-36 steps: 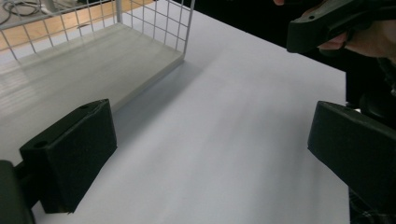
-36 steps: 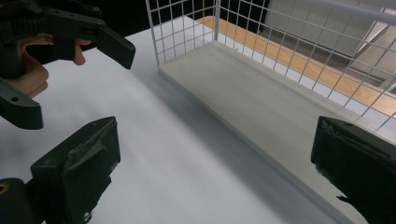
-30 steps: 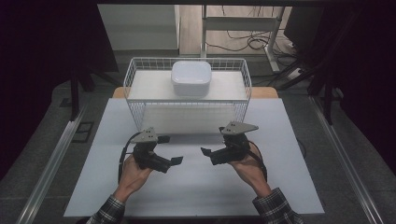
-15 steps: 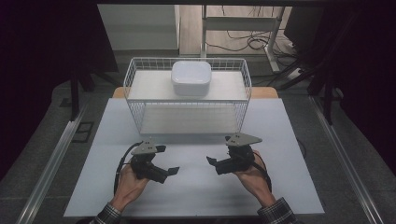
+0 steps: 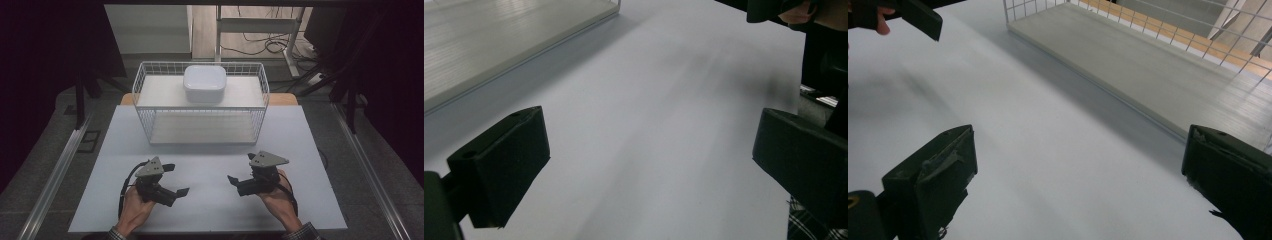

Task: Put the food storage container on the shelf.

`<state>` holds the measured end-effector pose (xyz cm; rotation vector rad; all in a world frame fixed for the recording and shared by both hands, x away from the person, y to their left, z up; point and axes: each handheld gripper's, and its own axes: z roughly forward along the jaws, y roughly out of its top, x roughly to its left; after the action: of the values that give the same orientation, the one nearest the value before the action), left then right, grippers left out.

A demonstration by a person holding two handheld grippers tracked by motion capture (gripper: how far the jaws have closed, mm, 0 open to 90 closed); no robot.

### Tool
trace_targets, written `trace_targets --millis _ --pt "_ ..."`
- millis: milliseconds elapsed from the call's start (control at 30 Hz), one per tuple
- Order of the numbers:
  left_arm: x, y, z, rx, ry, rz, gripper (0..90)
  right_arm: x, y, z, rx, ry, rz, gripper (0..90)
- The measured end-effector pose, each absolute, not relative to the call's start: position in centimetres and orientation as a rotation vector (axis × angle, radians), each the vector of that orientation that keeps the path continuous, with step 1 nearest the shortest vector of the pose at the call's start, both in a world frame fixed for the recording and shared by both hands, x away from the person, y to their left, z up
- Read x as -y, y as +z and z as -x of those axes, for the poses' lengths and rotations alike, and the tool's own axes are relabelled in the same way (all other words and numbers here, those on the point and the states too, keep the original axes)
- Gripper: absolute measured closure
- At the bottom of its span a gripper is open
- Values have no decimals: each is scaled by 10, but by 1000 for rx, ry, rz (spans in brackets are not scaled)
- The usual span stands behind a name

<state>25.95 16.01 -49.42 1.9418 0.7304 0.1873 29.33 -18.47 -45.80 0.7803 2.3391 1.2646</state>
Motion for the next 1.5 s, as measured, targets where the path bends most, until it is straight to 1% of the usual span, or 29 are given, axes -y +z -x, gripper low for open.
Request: trace_targets --millis 267,633,900,1500 --pt "-175 -501 -253 -780 187 -1939 14 197 -467 -282 -2337 1201 -786 11" --pt "-201 -508 -239 -855 253 -1936 14 218 -471 -270 -2313 1174 -833 10" --pt "-218 -513 -227 -914 270 -1936 8 232 -478 -261 -2316 1140 -880 10" --pt "-243 -534 -217 -1065 242 -1962 4 254 -504 -252 -2402 995 -999 10"
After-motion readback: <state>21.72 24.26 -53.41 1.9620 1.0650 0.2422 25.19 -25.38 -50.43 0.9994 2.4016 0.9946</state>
